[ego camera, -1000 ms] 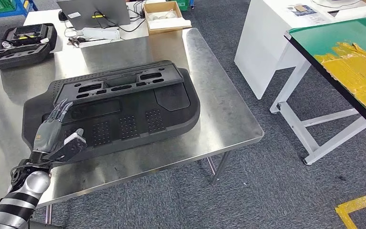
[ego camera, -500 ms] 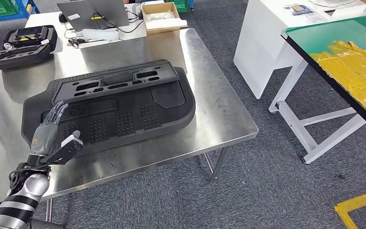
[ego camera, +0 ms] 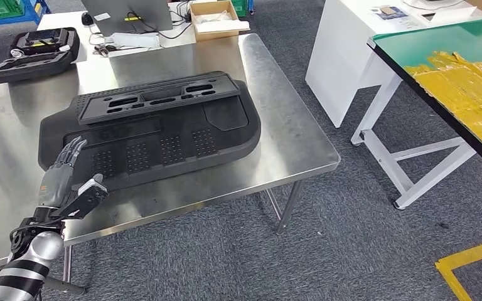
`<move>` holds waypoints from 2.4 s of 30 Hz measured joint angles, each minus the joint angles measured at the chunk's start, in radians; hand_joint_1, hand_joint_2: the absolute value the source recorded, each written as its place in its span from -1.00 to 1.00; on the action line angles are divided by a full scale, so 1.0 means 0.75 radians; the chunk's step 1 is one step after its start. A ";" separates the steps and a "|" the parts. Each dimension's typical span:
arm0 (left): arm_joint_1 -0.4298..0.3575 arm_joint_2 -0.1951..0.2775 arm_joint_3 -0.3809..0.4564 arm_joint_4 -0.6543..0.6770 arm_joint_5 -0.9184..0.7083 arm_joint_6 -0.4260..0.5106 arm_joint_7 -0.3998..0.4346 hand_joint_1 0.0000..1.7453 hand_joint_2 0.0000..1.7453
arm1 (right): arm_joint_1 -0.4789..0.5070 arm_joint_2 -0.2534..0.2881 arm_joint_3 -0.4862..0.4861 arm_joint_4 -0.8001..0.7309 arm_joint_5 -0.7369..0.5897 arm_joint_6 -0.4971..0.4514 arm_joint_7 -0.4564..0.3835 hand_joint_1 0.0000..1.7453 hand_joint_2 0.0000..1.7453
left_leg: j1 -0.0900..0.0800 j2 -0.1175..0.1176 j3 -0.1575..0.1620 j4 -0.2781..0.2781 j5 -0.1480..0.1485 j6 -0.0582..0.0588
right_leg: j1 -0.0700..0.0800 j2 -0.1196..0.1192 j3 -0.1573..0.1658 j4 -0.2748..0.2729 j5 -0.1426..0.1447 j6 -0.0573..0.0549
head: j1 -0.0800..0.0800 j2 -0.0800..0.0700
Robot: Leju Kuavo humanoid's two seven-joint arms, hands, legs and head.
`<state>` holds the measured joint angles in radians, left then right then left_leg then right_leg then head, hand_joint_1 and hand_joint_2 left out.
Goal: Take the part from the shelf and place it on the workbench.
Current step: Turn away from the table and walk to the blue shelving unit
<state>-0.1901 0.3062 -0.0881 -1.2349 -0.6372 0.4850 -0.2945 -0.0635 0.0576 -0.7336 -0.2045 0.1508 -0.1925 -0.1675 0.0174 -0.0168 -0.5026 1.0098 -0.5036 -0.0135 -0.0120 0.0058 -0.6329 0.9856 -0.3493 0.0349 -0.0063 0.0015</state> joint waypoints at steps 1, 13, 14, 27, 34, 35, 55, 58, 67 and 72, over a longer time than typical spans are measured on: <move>0.000 -0.002 0.001 0.000 0.000 0.000 0.000 -1.00 -1.00 | 0.001 0.000 0.000 0.000 0.000 0.000 0.000 -1.00 -1.00 | -0.001 0.002 -0.013 -0.001 0.005 0.012 | 0.000 0.001 -0.004 -0.001 0.007 0.009 | 0.001 0.000; 0.004 -0.012 0.007 0.000 -0.004 0.005 0.000 -1.00 -1.00 | -0.007 -0.002 -0.002 -0.002 0.003 0.002 0.001 -1.00 -1.00 | -0.033 0.015 -0.184 -0.002 0.160 0.065 | 0.039 -0.004 0.156 0.044 -0.196 -0.035 | 0.007 0.000; 0.005 -0.013 0.008 0.000 -0.004 0.005 0.000 -1.00 -1.00 | -0.008 -0.004 -0.002 -0.003 0.003 0.002 0.001 -1.00 -1.00 | -0.033 0.017 -0.187 -0.004 0.170 0.059 | 0.046 -0.006 0.182 0.003 -0.194 -0.042 | 0.006 0.000; 0.022 -0.014 0.023 -0.001 -0.002 0.006 0.004 -1.00 -1.00 | -0.004 0.001 -0.007 -0.004 0.007 0.005 0.000 -1.00 -1.00 | 0.023 0.015 -0.091 0.135 0.012 -0.056 | -0.005 -0.016 0.011 0.001 -0.036 -0.040 | -0.003 0.000; 0.025 -0.014 0.026 -0.004 0.001 0.006 0.007 -1.00 -1.00 | 0.000 0.002 -0.010 -0.005 0.010 0.005 0.000 -1.00 -1.00 | 0.011 0.009 -0.083 0.032 0.040 0.034 | -0.004 -0.009 -0.063 0.086 -0.067 -0.001 | 0.002 0.000; 0.025 -0.014 0.027 -0.004 0.003 0.006 0.007 -1.00 -1.00 | 0.000 0.002 -0.010 -0.005 0.010 0.005 0.000 -1.00 -1.00 | 0.008 0.011 -0.099 0.032 0.056 0.045 | -0.005 -0.009 -0.090 0.158 -0.127 -0.010 | 0.003 0.000; 0.053 -0.014 0.051 -0.011 0.018 0.009 0.000 -1.00 -1.00 | -0.008 0.001 -0.013 -0.007 0.012 0.008 0.000 -1.00 -1.00 | 0.014 0.017 -0.272 0.332 -0.008 -0.043 | 0.008 -0.028 0.066 -0.033 -0.061 -0.061 | 0.007 0.000; 0.052 -0.015 0.055 -0.011 0.025 0.009 -0.002 -1.00 -1.00 | -0.008 0.000 -0.013 -0.009 0.012 0.008 0.000 -1.00 -1.00 | 0.030 0.016 -0.099 0.139 0.029 -0.074 | 0.002 -0.029 0.006 0.007 -0.039 -0.036 | 0.001 0.000; 0.040 -0.018 0.058 -0.011 0.026 0.005 -0.007 -1.00 -1.00 | -0.002 0.003 -0.020 -0.009 0.010 0.008 -0.001 -1.00 -1.00 | 0.018 0.017 -0.128 0.058 0.054 0.036 | 0.005 -0.018 -0.111 0.205 -0.149 -0.008 | 0.005 0.000; 0.039 -0.020 0.058 -0.011 0.026 0.002 -0.009 -1.00 -1.00 | -0.003 0.005 -0.020 -0.009 0.010 0.008 -0.001 -1.00 -1.00 | 0.001 0.017 -0.215 0.060 0.123 0.044 | 0.009 -0.013 -0.083 0.388 -0.233 0.002 | 0.007 0.000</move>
<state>-0.1610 0.2912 -0.0446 -1.2433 -0.6176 0.4868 -0.3010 -0.0655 0.0613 -0.7488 -0.2111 0.1579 -0.1865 -0.1682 0.0185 -0.0040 -0.6642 1.0545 -0.4112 0.0194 -0.0054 -0.0043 -0.6954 1.2765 -0.5243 0.0363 -0.0007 0.0015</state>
